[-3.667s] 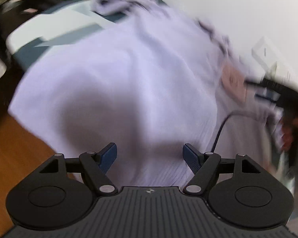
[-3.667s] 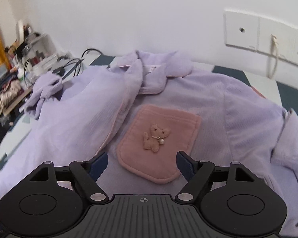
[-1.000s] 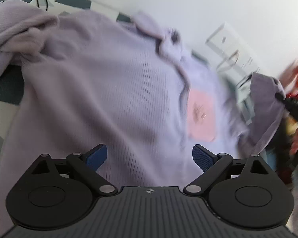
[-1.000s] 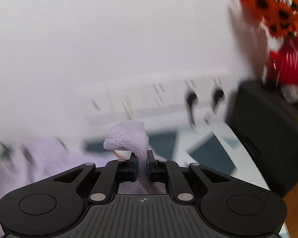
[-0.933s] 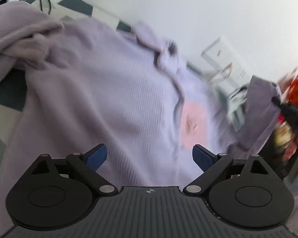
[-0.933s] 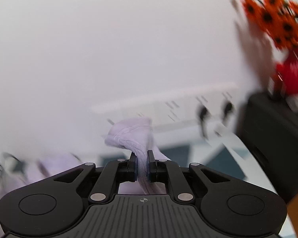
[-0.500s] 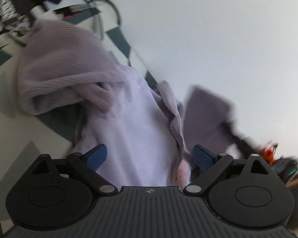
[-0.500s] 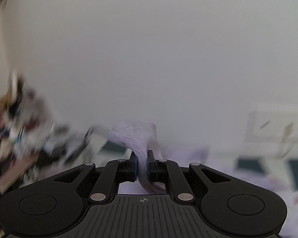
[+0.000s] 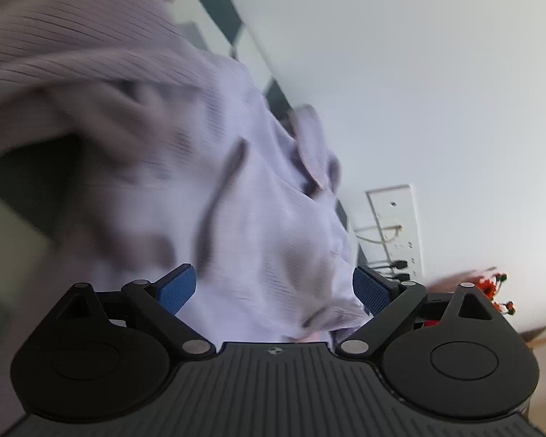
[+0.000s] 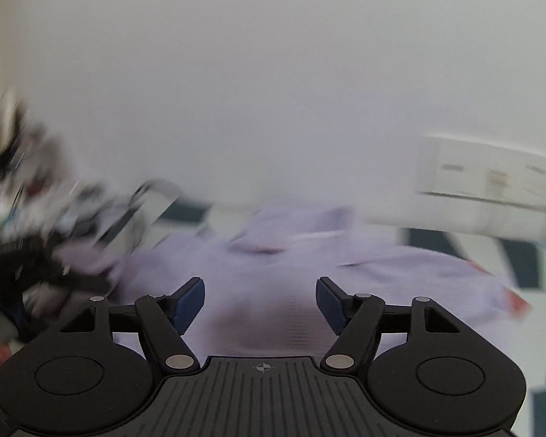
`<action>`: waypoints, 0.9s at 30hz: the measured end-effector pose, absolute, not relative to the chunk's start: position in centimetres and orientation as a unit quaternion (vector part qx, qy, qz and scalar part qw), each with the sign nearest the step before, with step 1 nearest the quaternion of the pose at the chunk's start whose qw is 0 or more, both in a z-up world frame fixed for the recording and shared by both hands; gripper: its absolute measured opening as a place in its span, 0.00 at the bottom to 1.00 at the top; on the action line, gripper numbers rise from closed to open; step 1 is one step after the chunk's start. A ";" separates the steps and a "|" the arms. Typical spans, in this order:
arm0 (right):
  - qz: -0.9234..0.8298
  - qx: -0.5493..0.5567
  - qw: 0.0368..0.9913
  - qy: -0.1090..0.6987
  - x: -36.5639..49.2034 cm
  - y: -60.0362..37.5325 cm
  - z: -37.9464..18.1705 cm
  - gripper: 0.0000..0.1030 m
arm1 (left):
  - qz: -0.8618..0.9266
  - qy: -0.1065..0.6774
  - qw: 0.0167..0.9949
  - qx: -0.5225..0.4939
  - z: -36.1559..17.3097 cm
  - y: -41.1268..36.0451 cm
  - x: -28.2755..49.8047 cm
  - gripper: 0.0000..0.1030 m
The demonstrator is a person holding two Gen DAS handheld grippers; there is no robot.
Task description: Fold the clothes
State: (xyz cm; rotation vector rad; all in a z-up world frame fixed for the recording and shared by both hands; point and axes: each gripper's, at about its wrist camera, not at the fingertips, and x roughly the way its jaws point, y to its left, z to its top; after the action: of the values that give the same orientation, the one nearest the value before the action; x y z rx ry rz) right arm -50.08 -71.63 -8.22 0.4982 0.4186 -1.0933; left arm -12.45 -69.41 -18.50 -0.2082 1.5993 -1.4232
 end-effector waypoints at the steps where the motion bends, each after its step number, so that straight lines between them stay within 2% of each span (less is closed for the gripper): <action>1: -0.535 0.238 0.789 0.185 -52.2 -71.2 -8.1 0.63 | -0.586 0.654 0.472 -0.079 -18.4 -69.9 -13.1 0.92; 8: -0.670 0.292 0.672 0.122 -66.0 -68.4 -9.5 0.63 | -0.563 0.707 0.425 -0.059 -19.9 -70.8 -17.1 0.92; 12: -0.687 0.315 0.642 0.126 -69.0 -67.0 -11.9 0.63 | -0.523 0.703 0.480 -0.042 -21.0 -71.4 -18.1 0.91; 13: -0.688 0.319 0.639 0.130 -69.3 -66.8 -12.5 0.63 | -0.516 0.697 0.495 -0.043 -21.0 -71.5 -18.1 0.88; 15: -0.684 0.313 0.642 0.146 -68.7 -66.5 -13.6 0.63 | -0.506 0.684 0.524 -0.045 -20.9 -71.7 -17.9 0.76; 16: -0.678 0.304 0.650 0.159 -67.8 -66.9 -14.0 0.63 | -0.503 0.676 0.537 -0.045 -20.8 -71.8 -17.9 0.62; 17: -0.671 0.294 0.659 0.172 -67.1 -67.5 -14.2 0.65 | -0.500 0.669 0.548 -0.041 -20.7 -72.0 -18.0 0.39; 19: -0.652 0.271 0.679 0.200 -65.4 -68.5 -15.0 0.67 | -0.493 0.658 0.569 -0.033 -20.3 -72.1 -18.0 0.10; 25: -0.607 0.190 0.716 0.289 -60.0 -72.7 -17.3 0.66 | -0.542 0.573 0.614 -0.018 -15.6 -72.6 -19.4 0.07; 26: -0.606 0.175 0.714 0.304 -59.3 -73.4 -17.7 0.61 | -0.560 0.550 0.620 -0.020 -14.2 -72.7 -19.6 0.07; 27: -0.606 0.162 0.711 0.319 -58.8 -74.1 -18.0 0.36 | -0.579 0.524 0.624 -0.025 -12.7 -72.6 -19.7 0.07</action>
State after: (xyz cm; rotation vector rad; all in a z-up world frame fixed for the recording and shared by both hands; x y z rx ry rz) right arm -58.81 -74.09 -17.97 0.3585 0.7088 -1.3437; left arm -19.71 -72.64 -12.70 -0.0575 1.2037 -1.3282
